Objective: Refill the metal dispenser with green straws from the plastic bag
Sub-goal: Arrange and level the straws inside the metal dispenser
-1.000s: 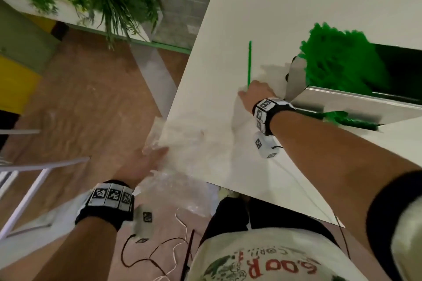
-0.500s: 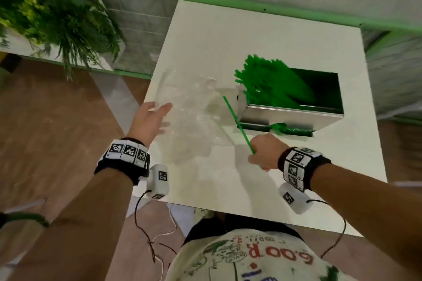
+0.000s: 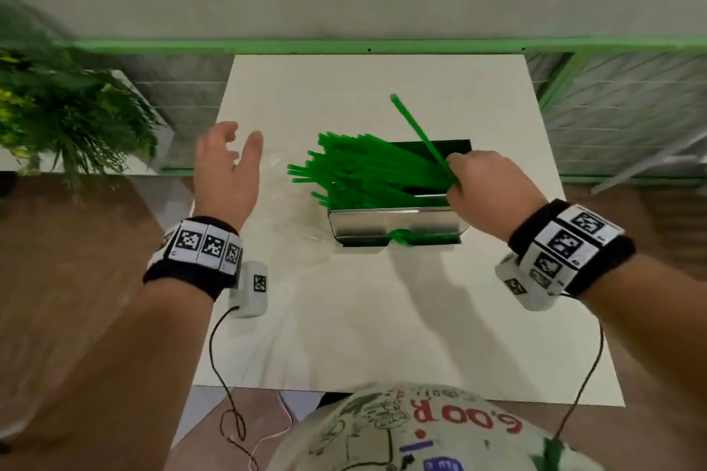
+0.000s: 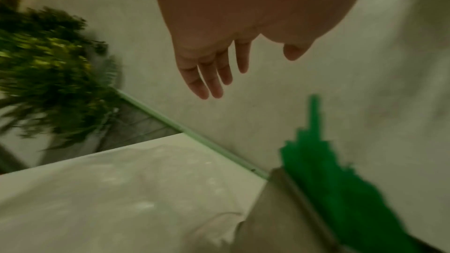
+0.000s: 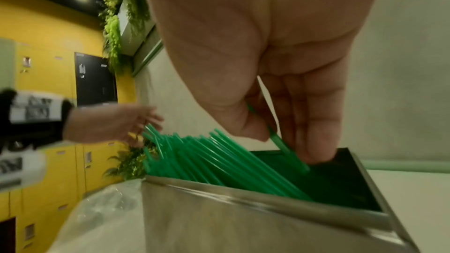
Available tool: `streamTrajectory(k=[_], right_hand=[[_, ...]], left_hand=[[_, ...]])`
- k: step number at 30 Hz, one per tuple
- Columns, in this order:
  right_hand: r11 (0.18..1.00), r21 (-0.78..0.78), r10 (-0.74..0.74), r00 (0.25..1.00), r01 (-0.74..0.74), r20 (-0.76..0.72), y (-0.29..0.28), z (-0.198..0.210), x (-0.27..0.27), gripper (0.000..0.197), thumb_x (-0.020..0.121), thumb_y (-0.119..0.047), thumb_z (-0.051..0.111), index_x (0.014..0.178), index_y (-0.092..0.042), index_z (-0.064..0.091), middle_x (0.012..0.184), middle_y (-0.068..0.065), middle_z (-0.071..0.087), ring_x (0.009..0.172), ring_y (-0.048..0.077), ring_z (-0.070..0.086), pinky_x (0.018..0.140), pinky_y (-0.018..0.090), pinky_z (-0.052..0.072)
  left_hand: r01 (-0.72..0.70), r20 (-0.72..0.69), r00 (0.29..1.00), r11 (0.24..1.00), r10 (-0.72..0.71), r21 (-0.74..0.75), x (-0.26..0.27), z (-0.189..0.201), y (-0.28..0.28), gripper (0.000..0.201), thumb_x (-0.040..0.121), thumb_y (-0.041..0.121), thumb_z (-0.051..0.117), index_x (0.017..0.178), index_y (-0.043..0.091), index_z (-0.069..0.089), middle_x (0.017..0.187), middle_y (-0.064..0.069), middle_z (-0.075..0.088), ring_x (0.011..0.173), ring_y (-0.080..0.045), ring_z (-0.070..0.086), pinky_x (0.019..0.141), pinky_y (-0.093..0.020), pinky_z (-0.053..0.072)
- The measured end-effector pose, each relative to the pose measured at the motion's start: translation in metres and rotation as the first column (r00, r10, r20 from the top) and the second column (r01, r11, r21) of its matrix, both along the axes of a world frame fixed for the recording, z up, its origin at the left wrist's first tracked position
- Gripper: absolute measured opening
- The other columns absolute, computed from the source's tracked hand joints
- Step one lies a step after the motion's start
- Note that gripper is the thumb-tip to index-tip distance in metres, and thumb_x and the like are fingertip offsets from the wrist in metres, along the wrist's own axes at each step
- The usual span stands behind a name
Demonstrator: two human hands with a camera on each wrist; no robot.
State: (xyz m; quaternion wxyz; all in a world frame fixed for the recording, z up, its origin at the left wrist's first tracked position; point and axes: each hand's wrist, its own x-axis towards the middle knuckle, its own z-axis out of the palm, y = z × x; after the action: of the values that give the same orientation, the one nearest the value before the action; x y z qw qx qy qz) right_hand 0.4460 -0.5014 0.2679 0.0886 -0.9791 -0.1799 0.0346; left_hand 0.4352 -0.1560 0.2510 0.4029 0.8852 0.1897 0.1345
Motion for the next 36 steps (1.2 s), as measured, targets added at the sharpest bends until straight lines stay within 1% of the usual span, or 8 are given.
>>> streamTrajectory(k=[2, 5, 9, 15, 22, 27, 32, 36], right_hand=[[0.992, -0.127, -0.008, 0.996, -0.004, -0.094, 0.01, -0.009, 0.017, 0.006, 0.083, -0.002, 0.05, 0.085, -0.007, 0.052, 0.068, 0.004, 0.041, 0.064, 0.03, 0.048, 0.057, 0.034, 0.039], [0.982, -0.19, -0.057, 0.964, 0.007, -0.259, 0.019, -0.022, 0.03, 0.009, 0.087, -0.005, 0.05, 0.091, -0.006, 0.058, 0.082, 0.011, 0.056, 0.07, 0.031, 0.054, 0.063, 0.034, 0.046], [0.994, 0.012, -0.099, 0.957, 0.107, -0.272, 0.014, -0.04, 0.039, 0.029, 0.082, -0.013, 0.063, 0.109, -0.006, 0.054, 0.103, 0.016, 0.056, 0.088, 0.034, 0.057, 0.072, 0.035, 0.048], [0.96, 0.258, -0.03, 0.959, 0.105, -0.282, 0.019, -0.062, 0.04, 0.084, 0.072, -0.024, 0.074, 0.146, -0.009, 0.036, 0.142, 0.017, 0.044, 0.128, 0.037, 0.043, 0.106, 0.047, 0.042], [0.948, 0.273, -0.075, 0.946, 0.166, -0.317, 0.023, -0.071, 0.045, 0.082, 0.07, -0.019, 0.071, 0.146, -0.014, 0.041, 0.131, 0.014, 0.051, 0.121, 0.037, 0.046, 0.103, 0.046, 0.044], [0.937, 0.319, -0.045, 0.955, 0.142, -0.293, 0.022, -0.074, 0.041, 0.067, 0.072, -0.016, 0.07, 0.136, -0.018, 0.054, 0.121, 0.01, 0.05, 0.113, 0.032, 0.047, 0.095, 0.042, 0.047], [0.924, 0.351, -0.064, 0.967, 0.15, -0.247, 0.021, -0.074, 0.037, 0.076, 0.067, -0.019, 0.074, 0.139, -0.015, 0.049, 0.134, 0.01, 0.046, 0.121, 0.03, 0.044, 0.104, 0.043, 0.043], [0.923, 0.351, -0.074, 0.969, 0.156, -0.237, 0.023, -0.072, 0.035, 0.082, 0.067, -0.019, 0.075, 0.142, -0.015, 0.044, 0.135, 0.012, 0.046, 0.121, 0.032, 0.045, 0.104, 0.044, 0.044]], left_hand=[[0.069, 0.038, 0.997, 0.998, -0.069, 0.011, 0.003, 0.019, -0.032, 0.051, 0.102, 0.052, 0.048, 0.14, 0.018, 0.05, 0.136, -0.004, 0.053, 0.099, -0.004, 0.051, 0.088, -0.02, 0.037], [0.105, -0.112, 0.988, 0.994, -0.105, -0.009, 0.008, 0.024, -0.07, 0.066, 0.097, 0.068, 0.04, 0.144, 0.022, 0.045, 0.14, -0.005, 0.047, 0.118, -0.017, 0.053, 0.102, -0.033, 0.041], [0.042, -0.325, 0.945, 0.999, -0.045, -0.018, 0.011, 0.009, -0.091, 0.076, 0.094, 0.074, 0.036, 0.148, 0.021, 0.039, 0.149, -0.009, 0.041, 0.122, -0.028, 0.055, 0.096, -0.036, 0.038], [0.029, -0.327, 0.943, 0.997, -0.051, -0.071, 0.017, -0.01, -0.099, 0.06, 0.097, 0.064, 0.045, 0.136, 0.019, 0.048, 0.127, -0.01, 0.062, 0.106, -0.027, 0.064, 0.094, -0.04, 0.049], [0.061, -0.263, 0.962, 0.996, -0.078, -0.071, 0.021, -0.01, -0.114, 0.047, 0.099, 0.057, 0.051, 0.124, 0.018, 0.052, 0.091, 0.001, 0.061, 0.073, -0.011, 0.056, 0.063, -0.028, 0.041], [0.079, -0.244, 0.965, 0.994, -0.096, -0.075, 0.02, -0.01, -0.121, 0.05, 0.096, 0.055, 0.059, 0.129, 0.02, 0.047, 0.091, 0.003, 0.057, 0.073, -0.008, 0.055, 0.063, -0.025, 0.04], [-0.014, -0.149, 0.989, 0.983, -0.014, -0.183, 0.022, -0.015, -0.115, 0.036, 0.098, 0.039, 0.062, 0.125, 0.016, 0.056, 0.097, 0.008, 0.057, 0.075, -0.003, 0.05, 0.068, -0.019, 0.044], [-0.069, -0.109, 0.993, 0.939, 0.034, -0.338, 0.023, -0.013, -0.106, 0.023, 0.085, 0.05, 0.064, 0.097, 0.03, 0.06, 0.09, -0.007, 0.066, 0.075, -0.022, 0.059, 0.079, -0.051, 0.057]])
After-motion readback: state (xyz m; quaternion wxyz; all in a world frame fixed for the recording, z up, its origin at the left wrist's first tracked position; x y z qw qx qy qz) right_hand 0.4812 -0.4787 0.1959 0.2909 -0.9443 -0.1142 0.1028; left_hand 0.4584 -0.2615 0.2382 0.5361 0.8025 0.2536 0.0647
